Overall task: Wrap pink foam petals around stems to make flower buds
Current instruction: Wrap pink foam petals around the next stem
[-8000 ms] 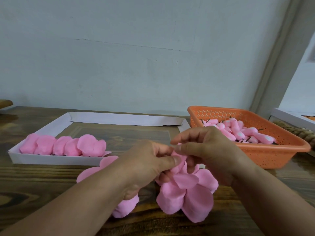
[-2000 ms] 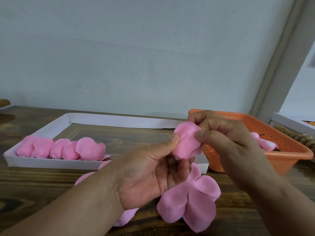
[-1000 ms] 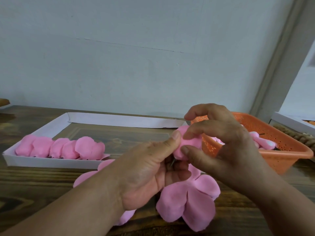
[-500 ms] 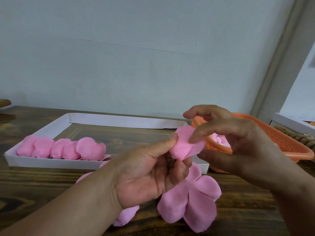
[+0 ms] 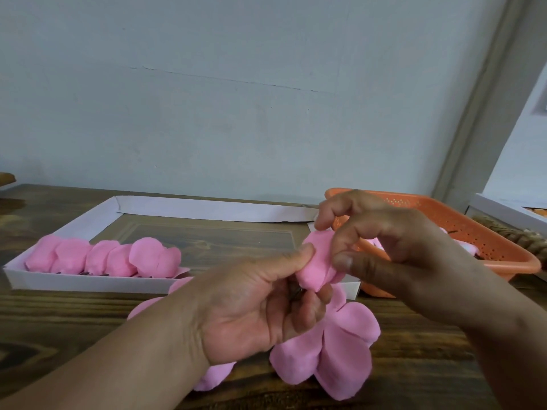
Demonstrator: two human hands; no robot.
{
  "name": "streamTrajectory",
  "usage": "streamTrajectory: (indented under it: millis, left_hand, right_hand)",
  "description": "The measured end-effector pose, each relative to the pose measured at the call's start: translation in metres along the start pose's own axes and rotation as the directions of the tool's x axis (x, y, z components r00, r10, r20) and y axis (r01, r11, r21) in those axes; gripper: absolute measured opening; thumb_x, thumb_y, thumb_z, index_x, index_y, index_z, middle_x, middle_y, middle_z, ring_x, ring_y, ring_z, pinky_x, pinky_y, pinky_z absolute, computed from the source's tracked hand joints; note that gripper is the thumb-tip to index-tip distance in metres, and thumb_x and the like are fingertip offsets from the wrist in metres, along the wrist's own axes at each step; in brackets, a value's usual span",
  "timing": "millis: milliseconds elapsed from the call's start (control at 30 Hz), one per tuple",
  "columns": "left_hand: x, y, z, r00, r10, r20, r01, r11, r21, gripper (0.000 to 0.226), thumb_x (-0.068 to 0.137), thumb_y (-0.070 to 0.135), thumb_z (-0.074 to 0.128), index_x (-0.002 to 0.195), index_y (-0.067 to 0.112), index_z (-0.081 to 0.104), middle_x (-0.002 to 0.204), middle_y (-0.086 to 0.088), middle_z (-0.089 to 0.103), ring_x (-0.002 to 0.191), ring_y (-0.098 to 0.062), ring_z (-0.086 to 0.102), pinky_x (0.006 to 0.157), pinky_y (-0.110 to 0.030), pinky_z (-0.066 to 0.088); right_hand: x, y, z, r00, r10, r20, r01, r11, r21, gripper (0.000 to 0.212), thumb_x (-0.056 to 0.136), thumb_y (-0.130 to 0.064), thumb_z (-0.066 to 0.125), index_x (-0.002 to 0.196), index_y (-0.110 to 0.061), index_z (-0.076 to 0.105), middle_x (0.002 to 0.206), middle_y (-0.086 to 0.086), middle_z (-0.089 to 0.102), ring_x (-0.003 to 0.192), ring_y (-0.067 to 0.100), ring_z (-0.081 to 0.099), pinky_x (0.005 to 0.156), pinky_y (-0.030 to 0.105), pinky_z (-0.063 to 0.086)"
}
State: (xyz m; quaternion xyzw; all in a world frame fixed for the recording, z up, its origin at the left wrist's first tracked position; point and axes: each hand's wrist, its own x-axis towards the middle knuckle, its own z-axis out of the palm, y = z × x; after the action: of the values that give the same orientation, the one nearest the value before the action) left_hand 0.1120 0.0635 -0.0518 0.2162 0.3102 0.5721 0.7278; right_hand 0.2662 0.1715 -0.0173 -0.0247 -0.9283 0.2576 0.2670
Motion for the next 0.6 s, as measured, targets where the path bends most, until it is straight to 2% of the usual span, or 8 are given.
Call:
streamTrajectory:
  millis: [100, 200, 333, 400, 433, 500, 533, 600]
  left_hand:
    - [-0.003, 0.002, 0.000, 0.999, 0.001, 0.040, -0.003, 0.999, 0.039, 0.026, 0.070, 0.015, 0.073, 0.080, -0.009, 0.069, 0.069, -0.020, 0.060, 0.048, -0.019, 0.060, 0.042, -0.022, 0.051]
    - [-0.004, 0.003, 0.000, 0.999, 0.006, 0.052, -0.009, 0.998, 0.067, 0.026, 0.065, 0.013, 0.071, 0.080, -0.008, 0.070, 0.069, -0.019, 0.061, 0.049, -0.019, 0.061, 0.042, -0.021, 0.051]
    - [-0.004, 0.003, 0.000, 0.997, 0.010, 0.074, -0.018, 0.994, 0.112, 0.026, 0.068, 0.015, 0.070, 0.084, -0.005, 0.072, 0.070, -0.018, 0.063, 0.051, -0.017, 0.061, 0.046, -0.021, 0.052]
    - [-0.004, 0.002, -0.001, 0.997, 0.032, 0.069, -0.043, 0.986, 0.160, 0.024, 0.069, 0.018, 0.070, 0.080, -0.002, 0.074, 0.070, -0.016, 0.065, 0.054, -0.015, 0.061, 0.048, -0.020, 0.053]
    - [-0.004, 0.001, -0.003, 0.997, 0.053, 0.060, -0.063, 0.982, 0.178, 0.024, 0.069, 0.020, 0.071, 0.078, -0.001, 0.075, 0.071, -0.014, 0.065, 0.055, -0.014, 0.061, 0.049, -0.019, 0.053]
    - [-0.002, 0.001, -0.005, 0.994, 0.102, 0.039, -0.107, 0.980, 0.168, 0.025, 0.075, 0.024, 0.072, 0.080, 0.000, 0.076, 0.072, -0.012, 0.066, 0.057, -0.014, 0.062, 0.051, -0.020, 0.054]
    - [0.000, 0.000, -0.006, 0.992, 0.127, 0.027, -0.130, 0.979, 0.159, 0.025, 0.077, 0.024, 0.070, 0.082, 0.001, 0.077, 0.073, -0.011, 0.066, 0.059, -0.014, 0.063, 0.052, -0.021, 0.055]
    - [0.002, -0.001, -0.008, 0.985, 0.175, 0.008, -0.173, 0.970, 0.172, 0.023, 0.074, 0.024, 0.069, 0.083, 0.005, 0.078, 0.076, -0.009, 0.068, 0.062, -0.014, 0.065, 0.055, -0.023, 0.055]
  right_hand:
    - [0.000, 0.001, 0.001, 1.000, 0.017, 0.004, -0.017, 0.997, 0.073, 0.009, 0.082, -0.016, 0.060, 0.075, -0.015, 0.066, 0.105, -0.009, 0.056, 0.104, 0.017, 0.057, 0.087, 0.026, 0.043]
    - [0.001, 0.001, 0.002, 1.000, 0.021, -0.017, -0.019, 0.994, 0.107, 0.009, 0.081, -0.015, 0.061, 0.074, -0.016, 0.066, 0.103, -0.006, 0.057, 0.102, 0.018, 0.057, 0.089, 0.029, 0.044]
    - [0.002, 0.000, 0.008, 0.990, 0.040, -0.136, -0.024, 0.993, 0.116, 0.004, 0.074, -0.016, 0.068, 0.076, -0.018, 0.065, 0.100, -0.005, 0.060, 0.105, 0.014, 0.058, 0.092, 0.027, 0.043]
    - [0.004, 0.000, 0.011, 0.972, 0.073, -0.224, -0.062, 0.997, 0.056, 0.021, 0.070, -0.025, 0.077, 0.084, -0.021, 0.061, 0.098, -0.004, 0.061, 0.106, 0.011, 0.058, 0.092, 0.027, 0.044]
    - [0.005, 0.000, 0.013, 0.951, 0.120, -0.286, -0.114, 0.993, 0.038, 0.034, 0.065, -0.034, 0.082, 0.085, -0.023, 0.058, 0.093, -0.005, 0.061, 0.099, 0.007, 0.059, 0.088, 0.024, 0.045]
    - [0.006, -0.001, 0.019, 0.873, 0.241, -0.424, -0.230, 0.970, 0.079, 0.048, 0.048, -0.049, 0.078, 0.079, -0.020, 0.055, 0.073, -0.007, 0.058, 0.068, 0.002, 0.054, 0.063, 0.013, 0.044]
    - [0.008, -0.001, 0.022, 0.840, 0.288, -0.460, -0.262, 0.957, 0.122, 0.049, 0.044, -0.050, 0.073, 0.073, -0.015, 0.054, 0.063, -0.005, 0.053, 0.055, 0.004, 0.046, 0.051, 0.013, 0.039]
    - [0.009, 0.000, 0.028, 0.818, 0.353, -0.455, -0.287, 0.935, 0.209, 0.050, 0.048, -0.048, 0.070, 0.065, -0.004, 0.054, 0.052, 0.005, 0.046, 0.046, 0.007, 0.037, 0.042, 0.016, 0.031]
